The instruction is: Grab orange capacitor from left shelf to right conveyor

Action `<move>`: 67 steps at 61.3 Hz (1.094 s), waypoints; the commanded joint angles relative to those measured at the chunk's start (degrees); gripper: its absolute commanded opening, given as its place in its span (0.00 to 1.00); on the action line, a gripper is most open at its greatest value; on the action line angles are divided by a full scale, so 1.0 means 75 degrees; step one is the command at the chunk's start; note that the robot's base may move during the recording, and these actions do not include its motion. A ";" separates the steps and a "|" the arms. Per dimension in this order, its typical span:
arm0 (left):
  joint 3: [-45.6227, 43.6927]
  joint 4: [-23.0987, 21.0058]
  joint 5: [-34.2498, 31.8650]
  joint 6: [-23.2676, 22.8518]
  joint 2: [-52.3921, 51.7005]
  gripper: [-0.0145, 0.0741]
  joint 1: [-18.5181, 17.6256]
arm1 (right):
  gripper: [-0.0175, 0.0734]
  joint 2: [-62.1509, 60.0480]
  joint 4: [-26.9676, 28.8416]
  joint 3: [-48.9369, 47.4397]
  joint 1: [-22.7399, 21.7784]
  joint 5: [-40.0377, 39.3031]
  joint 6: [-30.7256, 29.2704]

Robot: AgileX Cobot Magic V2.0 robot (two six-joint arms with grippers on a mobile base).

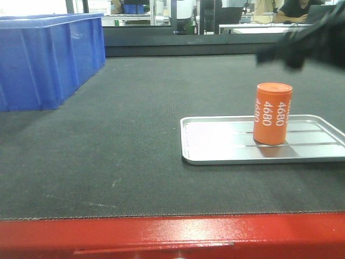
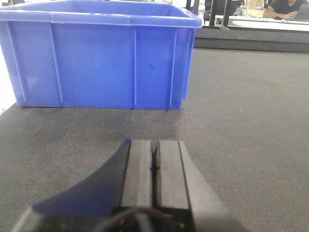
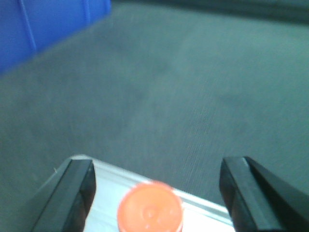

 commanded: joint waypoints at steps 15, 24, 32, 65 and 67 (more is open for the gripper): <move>-0.0038 -0.0014 -0.0658 -0.0013 -0.0086 0.02 0.0002 | 0.56 -0.3894 0.0007 -0.0153 -0.0006 0.3657 0.0800; -0.0038 -0.0014 -0.0658 -0.0013 -0.0086 0.02 0.0002 | 0.23 -0.5408 0.0007 -0.0153 -0.0006 0.5272 0.0800; -0.0038 -0.0014 -0.0658 -0.0013 -0.0086 0.02 0.0002 | 0.25 -0.6390 0.0007 -0.0153 -0.0006 0.5970 0.0800; -0.0038 -0.0014 -0.0658 -0.0013 -0.0086 0.02 0.0002 | 0.25 -0.6977 0.0001 -0.0136 -0.0016 0.6157 0.0785; -0.0038 -0.0014 -0.0658 -0.0013 -0.0086 0.02 0.0002 | 0.25 -0.6977 0.0001 -0.0136 -0.0038 0.6215 0.0731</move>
